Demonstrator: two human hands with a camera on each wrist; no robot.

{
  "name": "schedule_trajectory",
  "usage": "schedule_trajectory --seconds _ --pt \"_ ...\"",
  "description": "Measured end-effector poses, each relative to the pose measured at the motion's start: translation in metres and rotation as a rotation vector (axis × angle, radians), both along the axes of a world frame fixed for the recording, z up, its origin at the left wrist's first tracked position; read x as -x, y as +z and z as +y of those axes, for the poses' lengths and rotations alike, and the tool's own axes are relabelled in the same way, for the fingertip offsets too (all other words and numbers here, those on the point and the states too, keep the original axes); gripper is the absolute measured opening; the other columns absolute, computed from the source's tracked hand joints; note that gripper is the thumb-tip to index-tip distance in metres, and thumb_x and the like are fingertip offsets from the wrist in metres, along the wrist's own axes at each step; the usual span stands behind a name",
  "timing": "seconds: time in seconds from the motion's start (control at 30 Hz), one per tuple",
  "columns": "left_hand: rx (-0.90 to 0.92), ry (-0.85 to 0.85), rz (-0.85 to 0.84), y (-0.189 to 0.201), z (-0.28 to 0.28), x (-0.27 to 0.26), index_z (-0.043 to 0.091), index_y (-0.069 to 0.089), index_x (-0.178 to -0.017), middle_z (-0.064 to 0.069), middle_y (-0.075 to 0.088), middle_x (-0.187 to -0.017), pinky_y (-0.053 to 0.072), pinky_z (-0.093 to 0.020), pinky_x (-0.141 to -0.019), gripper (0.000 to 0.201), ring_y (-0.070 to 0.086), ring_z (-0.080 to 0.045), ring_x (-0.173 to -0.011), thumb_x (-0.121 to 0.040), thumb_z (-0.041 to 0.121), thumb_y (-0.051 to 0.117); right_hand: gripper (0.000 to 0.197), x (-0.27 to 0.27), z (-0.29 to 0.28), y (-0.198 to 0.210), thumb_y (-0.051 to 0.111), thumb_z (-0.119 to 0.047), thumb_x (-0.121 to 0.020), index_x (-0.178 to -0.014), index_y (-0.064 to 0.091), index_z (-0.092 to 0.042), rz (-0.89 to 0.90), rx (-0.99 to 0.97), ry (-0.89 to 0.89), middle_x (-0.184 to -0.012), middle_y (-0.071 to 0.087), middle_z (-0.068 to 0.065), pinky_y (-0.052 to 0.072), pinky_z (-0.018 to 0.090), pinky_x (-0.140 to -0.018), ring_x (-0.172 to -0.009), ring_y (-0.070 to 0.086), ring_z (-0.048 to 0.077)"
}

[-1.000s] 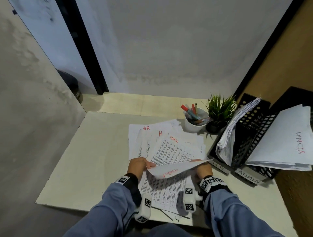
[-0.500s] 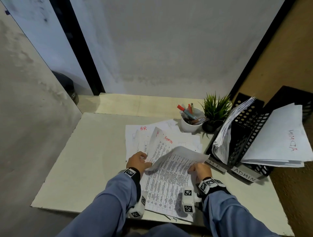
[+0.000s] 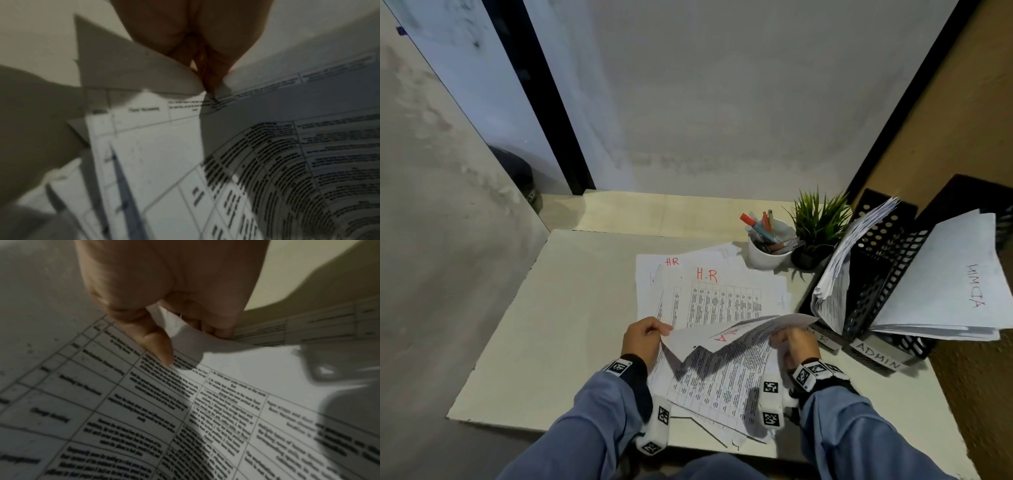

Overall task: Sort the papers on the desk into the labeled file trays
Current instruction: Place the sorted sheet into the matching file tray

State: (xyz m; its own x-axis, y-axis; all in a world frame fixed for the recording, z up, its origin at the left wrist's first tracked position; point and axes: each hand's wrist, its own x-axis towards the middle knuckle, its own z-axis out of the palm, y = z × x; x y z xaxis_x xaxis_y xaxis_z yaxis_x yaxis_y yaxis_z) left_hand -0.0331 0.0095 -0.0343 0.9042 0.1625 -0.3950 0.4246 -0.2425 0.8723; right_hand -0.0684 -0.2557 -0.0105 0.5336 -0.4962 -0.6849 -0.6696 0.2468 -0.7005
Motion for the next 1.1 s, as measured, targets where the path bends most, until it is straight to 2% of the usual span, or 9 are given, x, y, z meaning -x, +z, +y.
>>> schedule_trajectory --seconds 0.1,0.17,0.3,0.4,0.5,0.7,0.83,0.97,1.1 --pt "0.043 0.009 0.076 0.005 -0.006 0.001 0.011 0.05 -0.054 -0.007 0.055 -0.064 0.04 -0.028 -0.062 0.039 0.049 -0.022 -0.064 -0.076 -0.018 0.036 0.013 -0.004 0.0 -0.001 0.062 0.008 -0.069 -0.063 0.059 -0.004 -0.037 -0.007 0.054 -0.076 0.061 0.016 0.053 0.036 -0.065 -0.062 0.056 0.022" --pt "0.099 0.015 0.091 0.014 -0.011 0.0 0.01 0.042 -0.06 -0.005 0.044 -0.066 0.029 -0.026 -0.057 0.032 0.037 -0.016 -0.061 -0.083 -0.012 0.036 0.015 -0.004 0.005 0.004 0.068 0.008 -0.063 -0.074 0.06 0.001 -0.066 -0.016 0.055 -0.087 0.064 0.018 0.052 0.042 -0.078 -0.079 0.06 0.029" --pt "0.377 -0.03 0.084 0.047 -0.028 0.012 0.02 0.056 -0.113 0.007 0.058 -0.104 0.04 -0.022 -0.089 0.025 0.055 -0.01 -0.096 -0.098 0.035 0.042 0.02 0.0 0.017 0.025 0.059 0.022 -0.067 -0.08 0.055 0.007 -0.172 -0.11 0.007 -0.089 0.063 0.021 0.051 0.027 -0.062 -0.079 0.06 0.031" --pt "0.258 -0.154 -0.022 0.061 -0.036 0.013 0.023 0.061 -0.093 0.002 0.069 -0.099 0.05 -0.02 -0.082 0.011 0.063 -0.012 -0.088 -0.086 0.016 0.066 0.026 0.002 0.025 0.052 0.055 0.024 -0.073 -0.095 0.056 0.009 -0.333 -0.114 0.04 -0.085 0.061 0.014 0.05 0.013 -0.046 -0.075 0.057 0.023" --pt "0.117 -0.166 -0.125 0.078 -0.041 0.006 0.013 0.061 -0.076 -0.007 0.066 -0.076 0.049 -0.031 -0.071 0.007 0.06 -0.022 -0.075 -0.07 0.009 0.06 0.021 -0.002 0.028 0.076 0.061 0.013 -0.079 -0.07 0.054 -0.004 -0.503 0.012 0.097 -0.066 0.055 -0.001 0.043 0.005 -0.042 -0.061 0.053 0.012" --pt "0.267 -0.139 -0.291 0.114 -0.048 0.001 0.013 0.064 -0.092 0.001 0.07 -0.084 0.052 -0.011 -0.059 0.024 0.068 -0.001 -0.069 -0.079 -0.007 0.065 0.028 -0.01 0.023 0.104 0.068 0.012 -0.074 -0.079 0.062 -0.015 -0.727 0.171 0.16 -0.074 0.064 -0.005 0.05 0.007 -0.057 -0.058 0.064 -0.007" --pt "0.223 -0.195 -0.256 0.098 -0.046 0.01 0.019 0.066 -0.098 0.002 0.073 -0.094 0.052 -0.011 -0.065 0.024 0.069 -0.006 -0.083 -0.081 0.002 0.067 0.029 -0.002 0.026 0.097 0.066 0.011 -0.077 -0.078 0.062 -0.018 -0.704 0.149 0.188 -0.077 0.066 -0.004 0.053 0.01 -0.058 -0.068 0.067 0.004" --pt "0.241 -0.194 -0.063 0.076 -0.049 0.021 0.011 0.063 -0.101 -0.004 0.069 -0.096 0.051 -0.011 -0.058 0.019 0.067 -0.009 -0.083 -0.084 0.005 0.065 0.02 0.015 0.037 0.068 0.063 0.008 -0.079 -0.081 0.064 -0.012 -0.538 0.104 0.241 -0.093 0.068 0.023 0.059 0.03 -0.071 -0.086 0.067 0.034" --pt "0.132 -0.338 -0.132 0.089 -0.048 0.01 0.025 0.063 -0.095 0.004 0.07 -0.093 0.053 -0.023 -0.076 0.01 0.066 -0.014 -0.088 -0.086 0.027 0.066 0.024 0.011 0.024 0.08 0.062 0.007 -0.081 -0.083 0.063 -0.017 -0.561 0.081 0.23 -0.087 0.068 0.006 0.058 0.023 -0.069 -0.087 0.067 0.022"
